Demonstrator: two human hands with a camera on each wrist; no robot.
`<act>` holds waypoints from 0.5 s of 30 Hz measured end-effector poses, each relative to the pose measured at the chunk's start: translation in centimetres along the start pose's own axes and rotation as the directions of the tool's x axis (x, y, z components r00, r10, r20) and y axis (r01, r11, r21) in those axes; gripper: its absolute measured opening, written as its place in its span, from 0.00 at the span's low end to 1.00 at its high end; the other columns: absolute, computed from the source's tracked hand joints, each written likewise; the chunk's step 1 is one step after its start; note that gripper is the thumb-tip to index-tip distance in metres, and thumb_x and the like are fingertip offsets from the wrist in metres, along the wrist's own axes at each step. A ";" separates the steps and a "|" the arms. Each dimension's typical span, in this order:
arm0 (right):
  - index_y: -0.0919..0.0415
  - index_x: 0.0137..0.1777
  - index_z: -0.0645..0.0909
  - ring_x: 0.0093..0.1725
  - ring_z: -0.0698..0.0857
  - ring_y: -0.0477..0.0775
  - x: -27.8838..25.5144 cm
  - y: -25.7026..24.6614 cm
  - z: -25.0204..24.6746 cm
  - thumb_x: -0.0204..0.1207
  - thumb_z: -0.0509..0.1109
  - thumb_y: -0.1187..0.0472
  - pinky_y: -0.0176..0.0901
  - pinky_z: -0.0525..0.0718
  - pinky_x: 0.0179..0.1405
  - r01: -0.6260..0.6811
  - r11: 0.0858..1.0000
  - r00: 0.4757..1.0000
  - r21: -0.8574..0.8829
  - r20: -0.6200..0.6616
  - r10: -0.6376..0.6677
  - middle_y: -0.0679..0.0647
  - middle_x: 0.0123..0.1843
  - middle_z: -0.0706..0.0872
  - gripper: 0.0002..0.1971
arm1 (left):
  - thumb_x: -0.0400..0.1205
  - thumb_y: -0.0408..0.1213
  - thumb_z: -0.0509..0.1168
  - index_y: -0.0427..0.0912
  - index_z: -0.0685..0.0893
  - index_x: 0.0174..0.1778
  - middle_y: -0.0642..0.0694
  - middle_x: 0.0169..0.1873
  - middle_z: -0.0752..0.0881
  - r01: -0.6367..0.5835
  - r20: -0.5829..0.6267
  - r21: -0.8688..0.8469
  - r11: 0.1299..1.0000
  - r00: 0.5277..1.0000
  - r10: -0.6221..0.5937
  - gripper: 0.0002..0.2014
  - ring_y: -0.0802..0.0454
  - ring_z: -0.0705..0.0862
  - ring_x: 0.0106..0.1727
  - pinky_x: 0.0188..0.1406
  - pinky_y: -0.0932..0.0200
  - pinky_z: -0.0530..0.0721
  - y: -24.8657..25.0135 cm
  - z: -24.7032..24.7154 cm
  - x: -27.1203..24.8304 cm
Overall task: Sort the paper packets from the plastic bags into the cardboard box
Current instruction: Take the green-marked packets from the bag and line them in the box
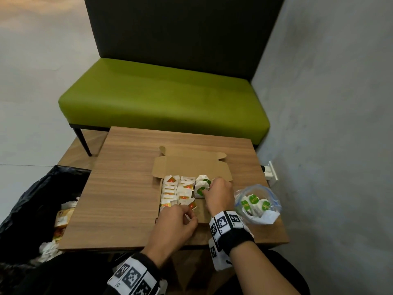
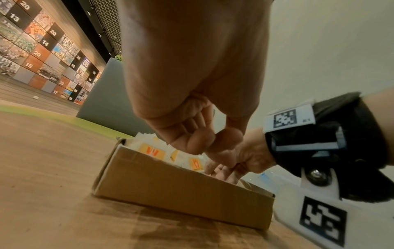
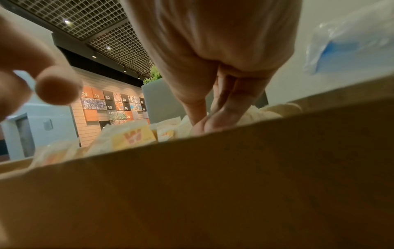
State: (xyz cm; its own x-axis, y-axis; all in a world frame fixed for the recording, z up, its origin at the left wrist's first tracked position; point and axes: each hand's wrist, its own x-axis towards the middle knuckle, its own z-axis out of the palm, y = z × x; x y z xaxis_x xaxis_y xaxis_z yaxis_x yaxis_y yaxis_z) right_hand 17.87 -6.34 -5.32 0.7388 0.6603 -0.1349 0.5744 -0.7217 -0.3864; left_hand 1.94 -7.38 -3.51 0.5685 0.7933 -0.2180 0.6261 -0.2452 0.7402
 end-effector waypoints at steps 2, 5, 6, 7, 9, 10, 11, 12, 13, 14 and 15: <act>0.61 0.53 0.81 0.45 0.89 0.60 0.0 0.1 -0.1 0.76 0.76 0.61 0.46 0.87 0.36 0.009 0.998 1.000 0.055 -0.026 -0.008 0.59 0.49 0.89 0.09 | 0.82 0.44 0.67 0.52 0.88 0.45 0.53 0.30 0.89 -0.003 -0.001 0.003 1.000 1.000 0.003 0.04 0.64 0.85 0.33 0.35 0.64 0.85 0.2 -0.1 -0.1; 0.57 0.48 0.77 0.33 0.90 0.57 -0.4 0.4 -1.3 0.76 0.76 0.58 0.48 0.89 0.26 -0.004 0.974 1.000 0.225 -0.016 0.008 0.57 0.44 0.89 0.09 | 0.83 0.44 0.68 0.52 0.87 0.46 0.52 0.30 0.88 -0.002 0.004 0.005 1.000 1.000 0.002 0.04 0.64 0.84 0.32 0.30 0.69 0.79 0.8 -0.1 -0.1; 0.56 0.46 0.76 0.28 0.90 0.55 -0.6 0.6 -2.2 0.77 0.75 0.57 0.44 0.86 0.21 -0.013 0.951 1.000 0.309 0.006 0.012 0.57 0.42 0.89 0.09 | 0.83 0.45 0.68 0.53 0.87 0.45 0.53 0.29 0.88 -0.006 0.003 0.008 1.000 1.000 0.006 0.03 0.64 0.84 0.32 0.29 0.70 0.77 1.1 -0.1 -0.1; 0.55 0.45 0.76 0.24 0.89 0.53 -0.9 1.1 -3.4 0.78 0.74 0.57 0.42 0.83 0.17 -0.015 0.924 1.000 0.381 0.020 0.008 0.56 0.39 0.88 0.09 | 0.83 0.45 0.68 0.54 0.87 0.45 0.54 0.29 0.87 -0.019 -0.001 0.015 1.000 1.000 0.019 0.03 0.65 0.83 0.32 0.29 0.71 0.75 1.4 0.0 -0.1; 0.53 0.43 0.78 0.24 0.88 0.53 -1.1 2.8 -6.2 0.77 0.74 0.57 0.45 0.86 0.20 0.017 0.898 0.999 0.439 -0.031 -0.004 0.53 0.36 0.88 0.07 | 0.83 0.44 0.67 0.56 0.85 0.46 0.56 0.32 0.86 -0.069 0.005 0.028 0.997 0.998 0.069 0.02 0.66 0.82 0.35 0.31 0.73 0.73 2.4 0.4 0.0; 0.51 0.41 0.79 0.27 0.88 0.53 -0.9 4.3 -7.6 0.76 0.75 0.57 0.50 0.89 0.25 0.036 0.904 0.997 0.427 -0.081 -0.001 0.52 0.35 0.88 0.06 | 0.83 0.44 0.67 0.57 0.84 0.48 0.58 0.35 0.86 -0.108 0.010 0.041 0.993 0.994 0.107 0.02 0.66 0.82 0.38 0.34 0.73 0.75 3.1 0.6 0.1; 0.50 0.40 0.81 0.30 0.88 0.54 -0.8 5.9 -8.8 0.75 0.75 0.57 0.54 0.90 0.30 0.035 0.920 0.993 0.391 -0.119 0.012 0.51 0.35 0.88 0.06 | 0.84 0.45 0.66 0.58 0.85 0.52 0.59 0.39 0.87 -0.157 0.013 0.060 0.986 0.988 0.157 0.04 0.65 0.83 0.41 0.39 0.71 0.77 3.9 1.0 0.3; 0.51 0.38 0.82 0.33 0.88 0.54 -0.5 7.5 -9.8 0.74 0.74 0.58 0.55 0.90 0.34 0.026 0.940 0.991 0.340 -0.130 0.020 0.52 0.36 0.88 0.05 | 0.85 0.45 0.65 0.57 0.85 0.55 0.59 0.44 0.87 -0.219 0.024 0.088 0.972 0.976 0.218 0.06 0.64 0.84 0.45 0.44 0.69 0.80 4.7 1.6 0.6; 0.52 0.39 0.84 0.36 0.88 0.54 -0.4 9.0 -10.7 0.74 0.74 0.58 0.54 0.90 0.38 0.011 0.964 0.994 0.267 -0.110 0.020 0.52 0.37 0.89 0.04 | 0.85 0.45 0.64 0.56 0.84 0.58 0.58 0.50 0.88 -0.287 0.047 0.132 0.949 0.958 0.283 0.08 0.62 0.85 0.50 0.49 0.65 0.82 5.6 2.2 1.0; 0.54 0.40 0.86 0.39 0.88 0.55 -0.2 10.4 -11.3 0.76 0.73 0.58 0.52 0.89 0.41 -0.001 0.985 0.996 0.171 -0.084 0.016 0.54 0.40 0.90 0.03 | 0.85 0.44 0.63 0.55 0.84 0.62 0.57 0.56 0.87 -0.351 0.074 0.175 0.920 0.936 0.343 0.11 0.59 0.85 0.54 0.53 0.61 0.84 6.5 3.0 1.4; 0.54 0.44 0.88 0.42 0.88 0.56 0.0 11.5 -12.0 0.77 0.73 0.57 0.50 0.88 0.42 -0.015 0.998 0.996 0.067 -0.087 0.021 0.55 0.43 0.91 0.04 | 0.86 0.42 0.61 0.54 0.83 0.65 0.55 0.61 0.86 -0.397 0.094 0.208 0.894 0.918 0.386 0.13 0.56 0.85 0.57 0.55 0.57 0.85 7.5 3.8 1.9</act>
State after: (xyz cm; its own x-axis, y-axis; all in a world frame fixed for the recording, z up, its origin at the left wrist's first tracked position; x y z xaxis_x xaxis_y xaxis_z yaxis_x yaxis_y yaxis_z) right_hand 28.71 -17.16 1.13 0.7786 0.6243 -0.0635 0.5380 -0.7161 -0.4446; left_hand 9.72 -9.85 -0.79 0.8135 0.5810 0.0260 0.4449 -0.6505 0.6156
